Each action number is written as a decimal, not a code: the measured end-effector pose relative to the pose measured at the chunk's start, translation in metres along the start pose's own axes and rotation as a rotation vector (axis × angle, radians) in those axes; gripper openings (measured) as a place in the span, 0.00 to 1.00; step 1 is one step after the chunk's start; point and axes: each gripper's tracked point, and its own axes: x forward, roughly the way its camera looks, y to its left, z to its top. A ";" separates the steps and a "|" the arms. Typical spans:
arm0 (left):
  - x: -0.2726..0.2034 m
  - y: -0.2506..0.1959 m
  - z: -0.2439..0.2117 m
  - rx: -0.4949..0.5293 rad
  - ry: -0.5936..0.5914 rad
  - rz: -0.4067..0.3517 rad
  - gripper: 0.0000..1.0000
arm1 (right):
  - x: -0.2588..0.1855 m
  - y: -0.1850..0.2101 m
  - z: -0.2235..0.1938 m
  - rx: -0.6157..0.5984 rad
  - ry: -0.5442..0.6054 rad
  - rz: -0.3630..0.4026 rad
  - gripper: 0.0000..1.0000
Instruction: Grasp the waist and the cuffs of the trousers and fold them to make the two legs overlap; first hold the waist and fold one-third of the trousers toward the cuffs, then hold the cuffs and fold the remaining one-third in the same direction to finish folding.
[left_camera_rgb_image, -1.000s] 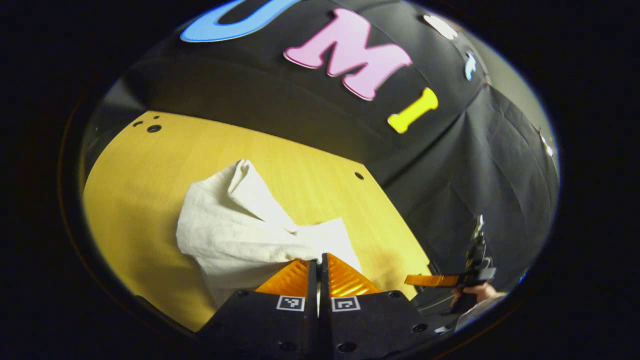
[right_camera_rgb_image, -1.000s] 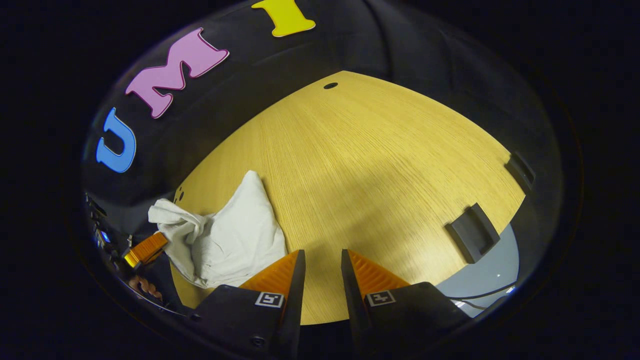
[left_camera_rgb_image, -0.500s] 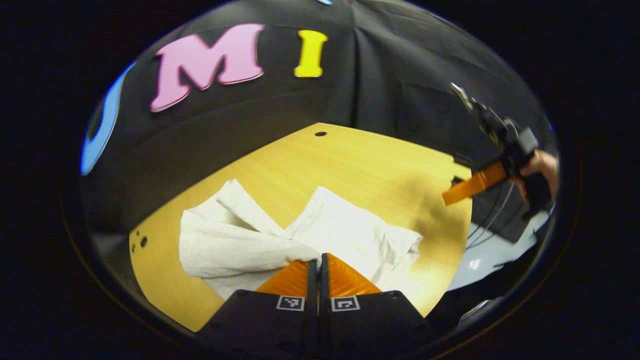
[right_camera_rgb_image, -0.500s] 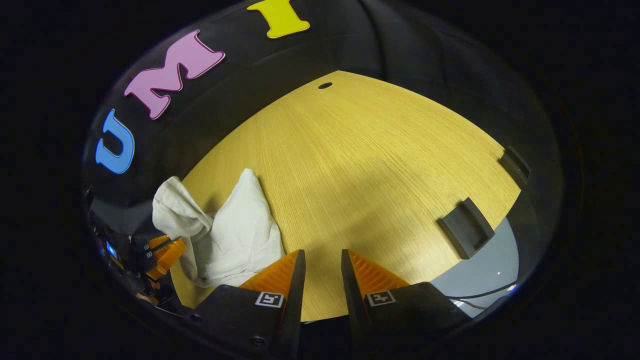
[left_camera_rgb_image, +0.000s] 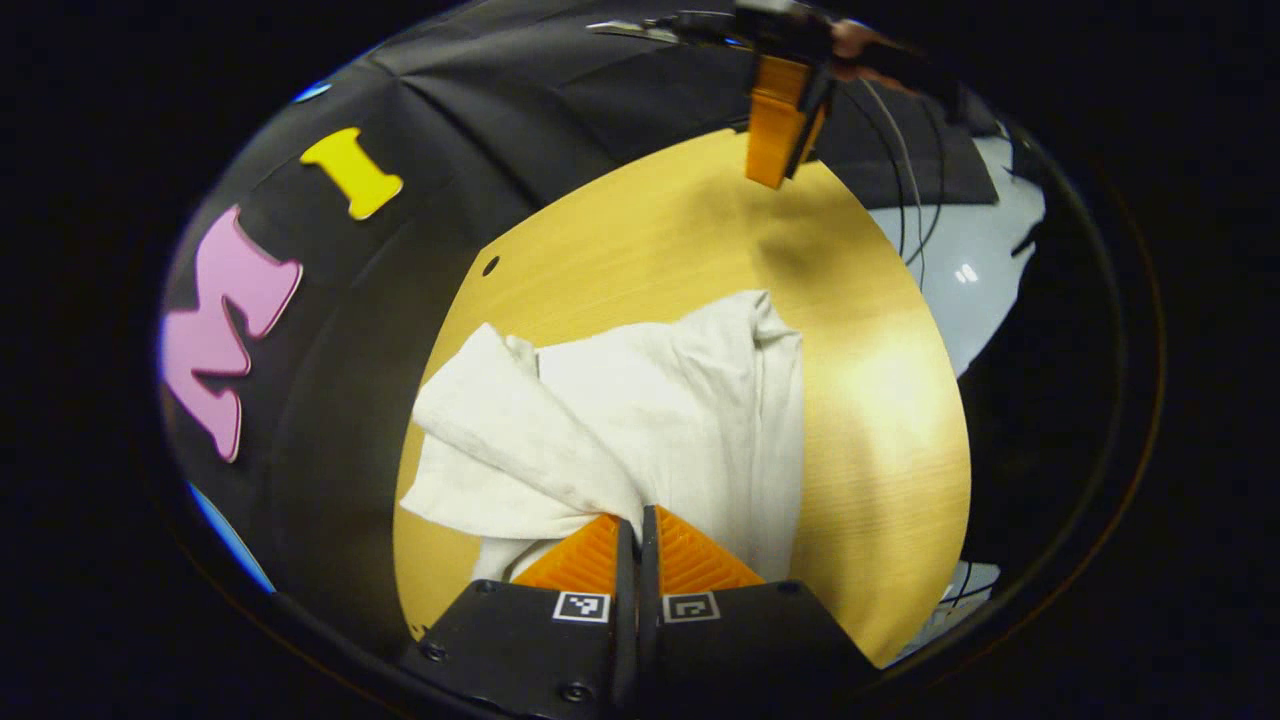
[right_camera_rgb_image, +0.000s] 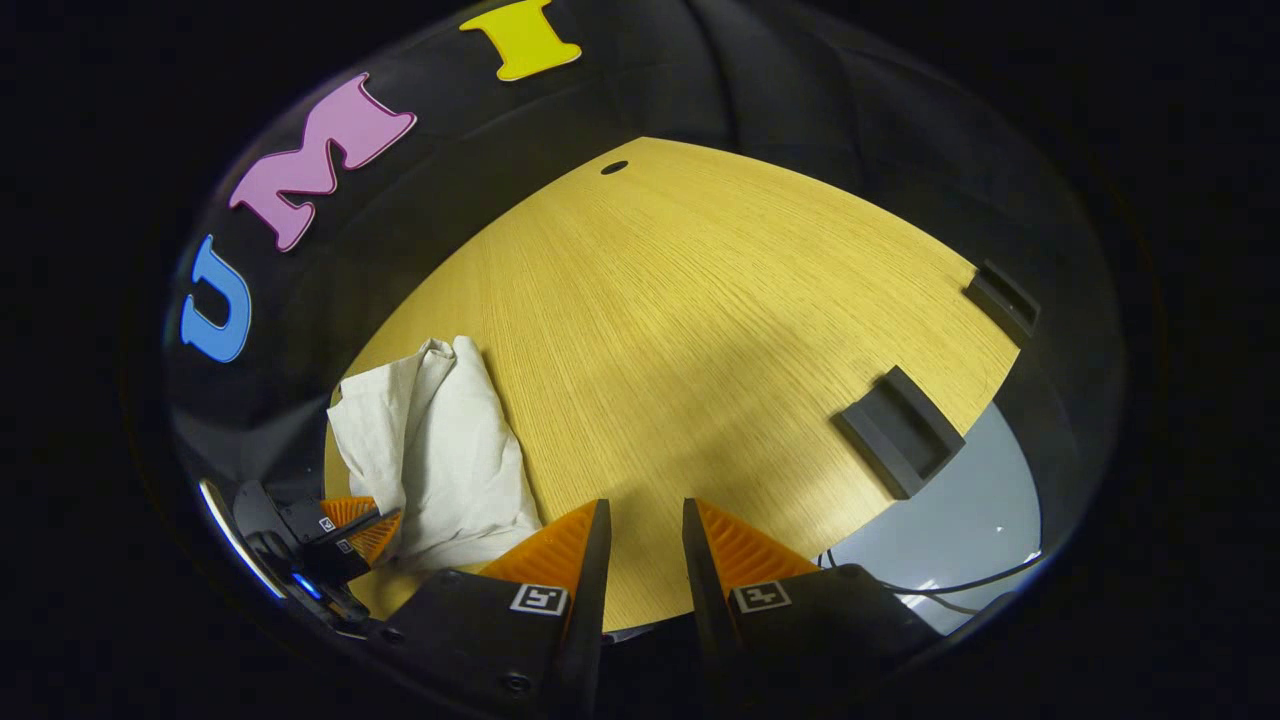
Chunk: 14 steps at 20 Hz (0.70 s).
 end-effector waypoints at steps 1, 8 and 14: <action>0.002 -0.001 -0.001 0.033 0.008 0.003 0.05 | 0.000 0.000 -0.001 0.001 0.000 0.002 0.45; 0.003 -0.005 0.000 0.141 0.012 -0.003 0.17 | 0.003 0.003 -0.005 -0.010 0.009 0.007 0.45; -0.023 -0.002 0.012 0.127 -0.056 0.017 0.80 | 0.005 0.013 -0.004 -0.016 0.008 0.024 0.45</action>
